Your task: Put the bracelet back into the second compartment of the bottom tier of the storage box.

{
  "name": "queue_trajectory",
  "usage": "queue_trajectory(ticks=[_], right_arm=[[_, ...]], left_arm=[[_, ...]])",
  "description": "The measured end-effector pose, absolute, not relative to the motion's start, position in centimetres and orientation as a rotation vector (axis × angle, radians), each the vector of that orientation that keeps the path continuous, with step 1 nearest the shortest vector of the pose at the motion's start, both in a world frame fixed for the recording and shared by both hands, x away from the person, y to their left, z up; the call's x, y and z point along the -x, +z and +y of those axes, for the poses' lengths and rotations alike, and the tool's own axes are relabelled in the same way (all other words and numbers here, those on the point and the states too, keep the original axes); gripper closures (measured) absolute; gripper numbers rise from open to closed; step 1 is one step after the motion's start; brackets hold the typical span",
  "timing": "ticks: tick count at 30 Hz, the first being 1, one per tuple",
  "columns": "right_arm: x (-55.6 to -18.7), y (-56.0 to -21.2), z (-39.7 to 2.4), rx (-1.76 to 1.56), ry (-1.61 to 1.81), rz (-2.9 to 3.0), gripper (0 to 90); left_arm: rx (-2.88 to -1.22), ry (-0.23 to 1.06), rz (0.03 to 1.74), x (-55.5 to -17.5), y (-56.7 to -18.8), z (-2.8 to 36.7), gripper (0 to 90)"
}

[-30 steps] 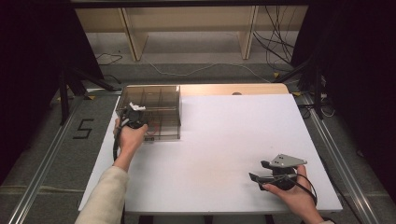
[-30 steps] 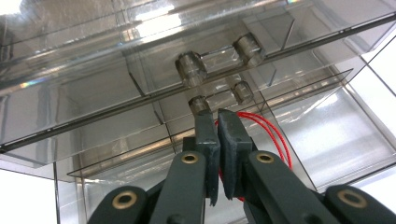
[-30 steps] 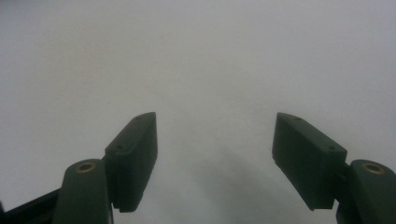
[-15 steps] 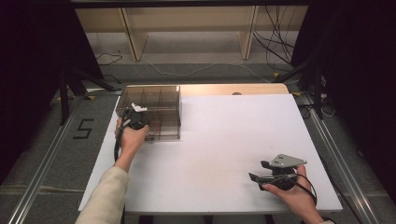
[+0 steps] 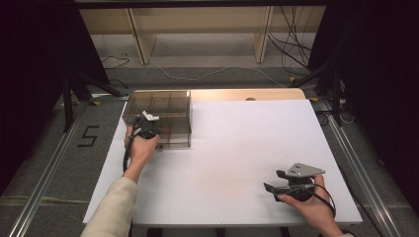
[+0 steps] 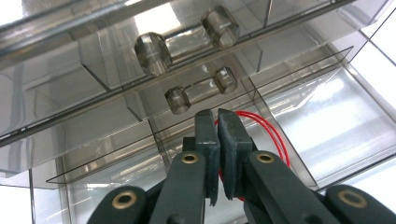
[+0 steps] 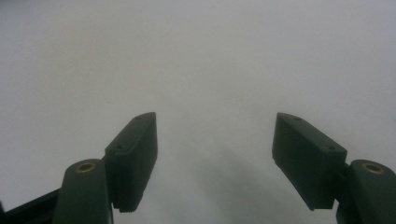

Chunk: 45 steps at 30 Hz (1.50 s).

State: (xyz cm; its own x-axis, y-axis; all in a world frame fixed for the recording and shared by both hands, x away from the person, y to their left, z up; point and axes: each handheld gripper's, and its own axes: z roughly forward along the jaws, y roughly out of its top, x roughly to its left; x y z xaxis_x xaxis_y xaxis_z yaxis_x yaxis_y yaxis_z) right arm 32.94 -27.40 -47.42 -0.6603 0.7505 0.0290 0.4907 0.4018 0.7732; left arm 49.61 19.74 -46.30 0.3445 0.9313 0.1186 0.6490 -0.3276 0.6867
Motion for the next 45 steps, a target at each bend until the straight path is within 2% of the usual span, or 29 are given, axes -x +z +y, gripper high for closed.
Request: queue_trajectory(ticks=[24,45], right_arm=[[-32.9,-47.4,-27.4,-1.076,1.126,2.341,31.8],[-32.9,-47.4,-27.4,-1.073,1.133,2.335,31.8]], left_arm=[[-2.169,0.661,1.378,-49.7,-47.2,19.6,85.8],[-2.131,0.663,1.371,-48.8,-46.1,19.9,73.7]])
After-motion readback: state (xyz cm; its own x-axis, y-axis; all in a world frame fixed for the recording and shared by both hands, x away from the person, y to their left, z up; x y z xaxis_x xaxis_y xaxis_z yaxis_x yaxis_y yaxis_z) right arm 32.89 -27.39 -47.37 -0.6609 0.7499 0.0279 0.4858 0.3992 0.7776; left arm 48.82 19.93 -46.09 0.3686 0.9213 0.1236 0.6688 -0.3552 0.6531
